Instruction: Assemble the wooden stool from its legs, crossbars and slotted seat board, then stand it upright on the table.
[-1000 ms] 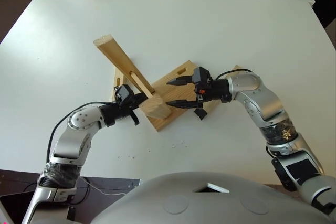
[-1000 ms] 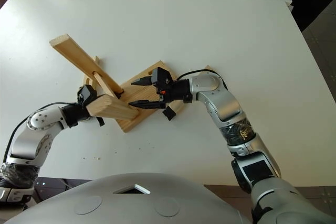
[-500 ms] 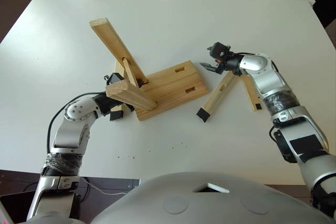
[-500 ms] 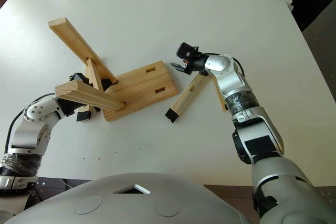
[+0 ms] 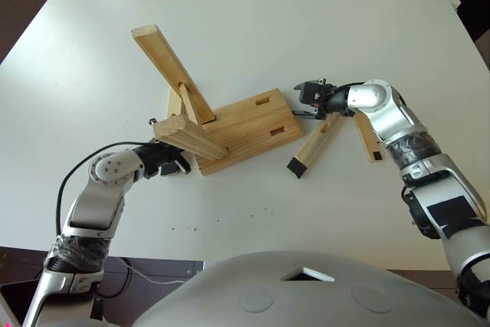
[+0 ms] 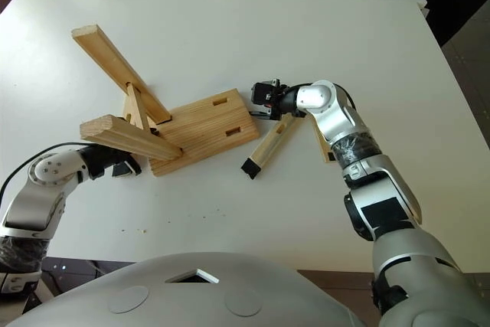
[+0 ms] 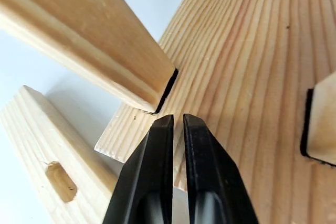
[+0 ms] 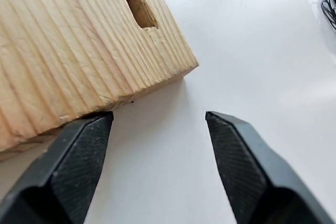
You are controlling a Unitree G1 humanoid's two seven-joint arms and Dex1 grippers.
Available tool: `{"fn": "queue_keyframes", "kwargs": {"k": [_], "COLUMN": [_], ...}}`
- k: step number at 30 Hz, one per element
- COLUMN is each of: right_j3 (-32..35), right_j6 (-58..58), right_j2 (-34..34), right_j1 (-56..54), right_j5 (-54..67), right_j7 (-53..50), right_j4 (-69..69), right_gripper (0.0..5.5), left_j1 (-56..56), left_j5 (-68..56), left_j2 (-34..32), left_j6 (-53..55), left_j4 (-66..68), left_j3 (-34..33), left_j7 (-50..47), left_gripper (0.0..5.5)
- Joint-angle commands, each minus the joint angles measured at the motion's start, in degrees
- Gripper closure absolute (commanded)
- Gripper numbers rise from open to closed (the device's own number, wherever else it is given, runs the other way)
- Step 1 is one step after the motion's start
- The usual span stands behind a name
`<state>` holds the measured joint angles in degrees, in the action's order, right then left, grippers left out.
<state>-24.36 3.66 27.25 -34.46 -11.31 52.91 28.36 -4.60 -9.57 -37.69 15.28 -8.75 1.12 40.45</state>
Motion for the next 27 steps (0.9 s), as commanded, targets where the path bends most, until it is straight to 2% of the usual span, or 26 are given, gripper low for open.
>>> {"fn": "queue_keyframes", "kwargs": {"k": [1, 10, 14, 19, 23, 27], "right_j3": [0.83, 0.57, -0.27, 1.36, 3.56, 6.39], "right_j6": [-4.5, -12.14, -13.72, -15.14, -16.4, -18.17], "right_j2": [-0.16, 0.52, 1.13, 2.35, 3.03, 2.54], "right_j1": [3.19, 9.89, 12.1, 12.21, 10.27, 6.89], "right_j5": [2.33, 4.95, 6.06, 7.24, 9.77, 13.4], "right_j7": [2.94, 7.15, 9.91, 11.36, 12.99, 14.27], "right_j4": [-7.02, -19.8, -23.53, -25.6, -26.67, -27.14], "right_gripper": [2.23, 2.23, 2.23, 2.23, 2.23, 2.23], "left_j1": [7.38, 19.27, 26.94, 37.12, 40.08, 40.85], "left_j5": [3.22, 6.35, 8.04, 9.72, 10.24, 11.68], "left_j2": [-0.61, 2.7, 4.04, 6.56, 7.35, 3.26], "left_j6": [-0.98, -8.36, -14.38, -22.78, -28.02, -31.12], "left_j4": [7.13, 22.32, 33.61, 50.34, 56.88, 59.85], "left_j3": [3.31, 10.07, 11.48, 10.2, 8.99, 6.54], "left_j7": [2.46, 9.0, 11.81, 10.67, 10.79, 7.73], "left_gripper": [5.13, 5.13, 5.13, 5.13, 5.13, 5.13]}}
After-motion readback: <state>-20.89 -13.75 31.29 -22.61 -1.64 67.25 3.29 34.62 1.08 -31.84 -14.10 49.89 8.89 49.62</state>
